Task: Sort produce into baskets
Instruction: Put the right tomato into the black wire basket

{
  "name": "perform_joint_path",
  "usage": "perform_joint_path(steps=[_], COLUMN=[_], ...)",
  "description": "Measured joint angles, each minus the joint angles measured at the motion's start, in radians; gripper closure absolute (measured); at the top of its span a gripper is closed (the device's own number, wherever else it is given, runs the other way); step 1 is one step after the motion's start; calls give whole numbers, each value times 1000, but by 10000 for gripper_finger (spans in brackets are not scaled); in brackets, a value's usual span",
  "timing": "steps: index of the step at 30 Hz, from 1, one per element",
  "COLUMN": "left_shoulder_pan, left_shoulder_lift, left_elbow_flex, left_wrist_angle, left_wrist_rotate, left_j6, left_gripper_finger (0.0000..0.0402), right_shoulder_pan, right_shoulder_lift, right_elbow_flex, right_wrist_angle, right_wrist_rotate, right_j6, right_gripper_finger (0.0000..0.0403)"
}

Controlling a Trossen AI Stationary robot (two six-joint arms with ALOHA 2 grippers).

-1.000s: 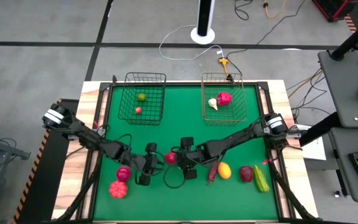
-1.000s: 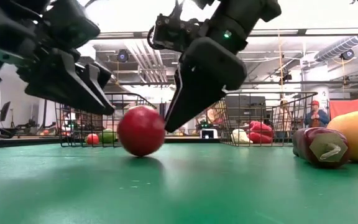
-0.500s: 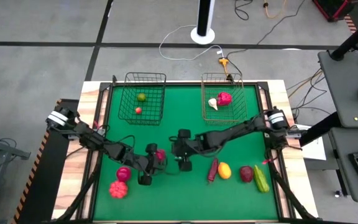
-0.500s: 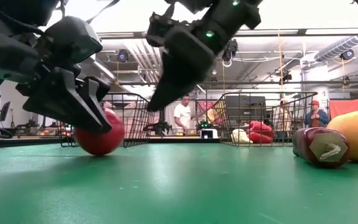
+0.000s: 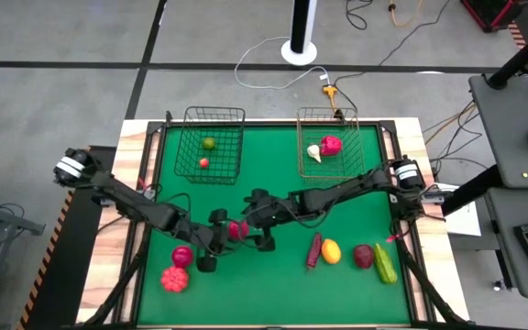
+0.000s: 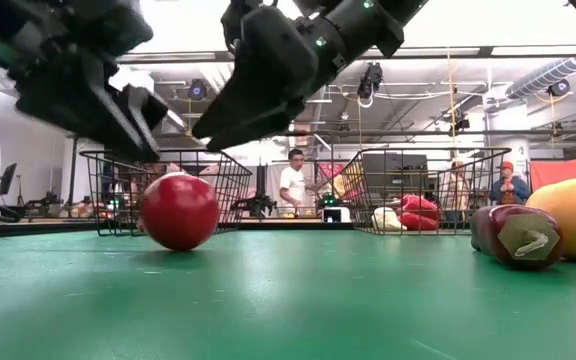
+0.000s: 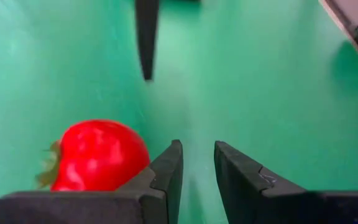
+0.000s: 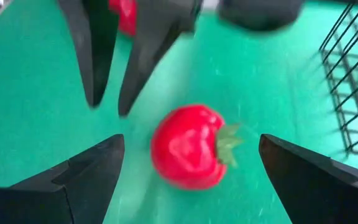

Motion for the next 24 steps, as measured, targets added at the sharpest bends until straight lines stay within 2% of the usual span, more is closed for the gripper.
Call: perform_joint_path(steps=[3,8,13,19,24], left_shoulder_pan=[-1,0,4,0,0], left_shoulder_lift=[-24,-23,9,42,55], left_elbow_flex=[6,31,61,67,56], left_wrist_angle=[-9,-33,-139,-167,-162], left_wrist_rotate=[-94,-136,-253,-248,-231], left_j6=[-20,-1,-33,-98,-121], left_gripper_finger=[325,291,211,102,53], right_shoulder_pan=[0,0,3,3,2], right_shoulder_lift=[-18,-62,-99,-95,-93], right_elbow_flex=[0,-3,-37,-70,-77], right_wrist_angle=[-64,-169,-195,-178,-173], right_wrist_rotate=[0,0,0,0,0], right_j6=[1,17,45,65,70], right_gripper_finger=[39,39,39,39,39])
